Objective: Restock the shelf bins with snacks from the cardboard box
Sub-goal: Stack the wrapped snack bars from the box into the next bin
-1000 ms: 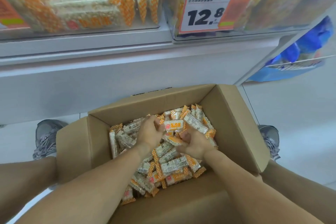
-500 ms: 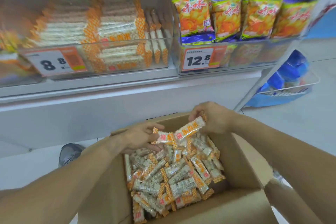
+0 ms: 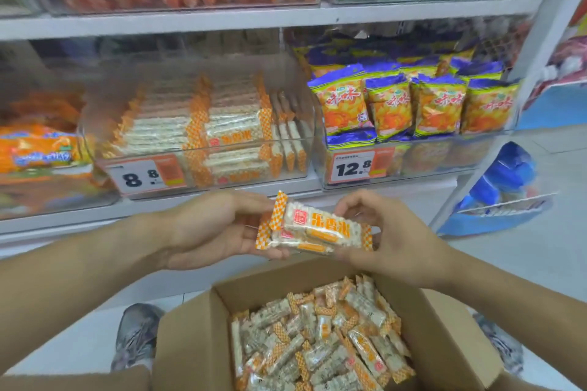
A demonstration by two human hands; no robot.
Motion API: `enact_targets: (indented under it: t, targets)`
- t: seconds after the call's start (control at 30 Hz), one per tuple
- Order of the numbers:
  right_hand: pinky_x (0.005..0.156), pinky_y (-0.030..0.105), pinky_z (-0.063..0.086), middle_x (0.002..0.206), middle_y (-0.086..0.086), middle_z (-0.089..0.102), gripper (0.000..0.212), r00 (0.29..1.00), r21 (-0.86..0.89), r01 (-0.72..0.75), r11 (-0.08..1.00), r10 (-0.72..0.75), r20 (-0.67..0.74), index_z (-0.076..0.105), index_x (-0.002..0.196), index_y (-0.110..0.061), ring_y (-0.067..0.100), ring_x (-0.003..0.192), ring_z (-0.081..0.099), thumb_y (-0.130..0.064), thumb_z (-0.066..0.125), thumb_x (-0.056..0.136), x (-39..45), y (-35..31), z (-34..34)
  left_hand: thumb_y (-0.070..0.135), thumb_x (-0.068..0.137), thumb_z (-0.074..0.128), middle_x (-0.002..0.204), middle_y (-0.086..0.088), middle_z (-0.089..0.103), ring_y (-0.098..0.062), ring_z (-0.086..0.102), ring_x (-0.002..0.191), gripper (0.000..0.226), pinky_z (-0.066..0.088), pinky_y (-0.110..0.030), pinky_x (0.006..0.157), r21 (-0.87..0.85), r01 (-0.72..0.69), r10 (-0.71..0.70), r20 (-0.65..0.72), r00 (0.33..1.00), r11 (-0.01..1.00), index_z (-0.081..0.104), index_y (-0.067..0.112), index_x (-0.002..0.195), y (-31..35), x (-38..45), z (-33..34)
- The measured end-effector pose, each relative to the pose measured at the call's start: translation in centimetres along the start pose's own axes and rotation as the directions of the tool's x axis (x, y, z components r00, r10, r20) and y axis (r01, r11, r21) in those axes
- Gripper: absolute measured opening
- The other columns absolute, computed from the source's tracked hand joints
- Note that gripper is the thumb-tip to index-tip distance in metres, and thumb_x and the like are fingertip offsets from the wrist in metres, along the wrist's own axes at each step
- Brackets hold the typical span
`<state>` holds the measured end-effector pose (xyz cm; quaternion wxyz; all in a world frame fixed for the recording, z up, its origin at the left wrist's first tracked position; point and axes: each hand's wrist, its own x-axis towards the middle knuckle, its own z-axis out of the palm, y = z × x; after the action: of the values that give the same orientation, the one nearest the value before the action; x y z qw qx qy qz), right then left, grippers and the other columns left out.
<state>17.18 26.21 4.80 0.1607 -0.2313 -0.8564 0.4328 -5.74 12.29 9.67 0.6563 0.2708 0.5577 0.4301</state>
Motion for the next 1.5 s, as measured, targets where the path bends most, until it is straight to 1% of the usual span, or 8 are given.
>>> enact_targets:
  t: [0.1, 0.23, 0.4, 0.57, 0.7, 0.8, 0.97, 1.5]
  targets:
    - [0.082, 0.03, 0.05, 0.106, -0.017, 0.065, 0.04, 0.999, -0.079, 0.046, 0.996, -0.046, 0.001, 0.058, 0.105, -0.035, 0.01, 0.106, 0.062, -0.031, 0.085, 0.075, 0.6, -0.7, 1.0, 0.038, 0.092, 0.057, 0.111, -0.028, 0.069, -0.036, 0.07, 0.091, 0.055, 0.06, -0.036, 0.079, 0.056, -0.03, 0.033, -0.043, 0.999, 0.998, 0.059, -0.008, 0.121, -0.2, -0.9, -0.1]
    - [0.082, 0.023, 0.047, 0.108, -0.02, 0.063, 0.042, 0.993, -0.139, 0.114, 0.984, -0.115, 0.002, 0.058, 0.106, -0.037, 0.01, 0.105, 0.06, -0.038, 0.086, 0.075, 1.4, -2.0, 1.5, 0.023, 0.082, 0.073, 0.096, -0.015, 0.076, -0.028, 0.07, 0.085, 0.039, 0.059, -0.03, 0.078, 0.388, -0.149, 0.215, -0.132, 0.968, 0.91, 0.064, 0.001, 0.113, 0.1, -0.6, -1.2]
    - [0.081, 0.031, 0.055, 0.116, -0.016, 0.066, 0.032, 0.99, 0.058, 0.127, 0.99, -0.13, 0.053, 0.063, 0.12, -0.034, 0.012, 0.106, 0.065, -0.044, 0.07, 0.09, 3.7, -3.9, 0.9, 0.014, 0.085, 0.072, 0.101, -0.006, 0.075, -0.017, 0.072, 0.088, 0.034, 0.056, -0.023, 0.078, 0.476, -0.329, 0.402, -0.057, 0.914, 0.815, 0.064, 0.012, 0.118, 1.6, -0.9, -2.8]
    - [0.092, 0.028, 0.051, 0.116, -0.017, 0.066, 0.035, 0.95, -0.121, 0.292, 0.949, -0.302, -0.076, 0.062, 0.123, -0.023, 0.008, 0.112, 0.063, -0.033, 0.071, 0.09, 8.2, -6.6, 0.6, 0.034, 0.083, 0.079, 0.104, 0.006, 0.07, -0.015, 0.068, 0.099, 0.046, 0.055, -0.027, 0.084, 0.68, -0.537, 0.802, -0.129, 0.583, 0.499, 0.06, 0.025, 0.125, 2.2, -1.1, -4.6]
    - [0.098, 0.022, 0.042, 0.121, -0.006, 0.064, 0.037, 0.872, -0.461, 0.356, 0.813, -0.467, -0.149, 0.06, 0.125, -0.016, 0.009, 0.111, 0.057, -0.025, 0.069, 0.091, 13.2, -9.5, 0.0, 0.037, 0.083, 0.078, 0.123, 0.005, 0.057, -0.009, 0.056, 0.113, 0.064, 0.043, -0.023, 0.096, 0.919, -0.241, 0.902, -0.207, 0.379, 0.312, 0.047, 0.021, 0.137, 2.8, 0.1, -9.3]
    - [0.098, 0.029, 0.041, 0.127, -0.006, 0.063, 0.038, 0.944, -0.554, 0.197, 0.809, -0.31, -0.117, 0.06, 0.126, -0.022, 0.016, 0.117, 0.057, -0.026, 0.072, 0.091, 16.7, -10.6, 0.6, 0.032, 0.085, 0.075, 0.128, -0.007, 0.054, -0.026, 0.049, 0.124, 0.059, 0.039, -0.039, 0.106, 0.969, 0.05, 0.866, -0.238, 0.439, 0.242, 0.051, 0.014, 0.136, 1.5, 1.2, -12.3]
    - [0.082, 0.013, 0.034, 0.121, -0.003, 0.065, 0.037, 0.998, -0.537, 0.055, 0.841, -0.028, 0.059, 0.068, 0.118, -0.021, 0.013, 0.112, 0.058, -0.02, 0.078, 0.083, 20.2, -10.8, 3.1, 0.037, 0.083, 0.073, 0.122, -0.01, 0.055, -0.032, 0.048, 0.119, 0.055, 0.033, -0.044, 0.102, 0.961, 0.228, 0.826, -0.254, 0.503, 0.156, 0.056, 0.013, 0.13, 0.0, 2.1, -13.2]
    - [0.082, 0.02, 0.039, 0.114, 0.001, 0.056, 0.02, 0.993, -0.421, -0.107, 0.901, 0.075, -0.092, 0.072, 0.105, -0.028, 0.011, 0.089, 0.055, -0.025, 0.073, 0.085, 20.9, -8.9, 3.4, 0.042, 0.086, 0.064, 0.128, -0.011, 0.046, -0.03, 0.042, 0.124, 0.062, 0.028, -0.047, 0.104, 0.938, 0.345, 0.808, -0.227, 0.543, 0.032, 0.043, 0.038, 0.144, 0.2, 2.8, -12.9]
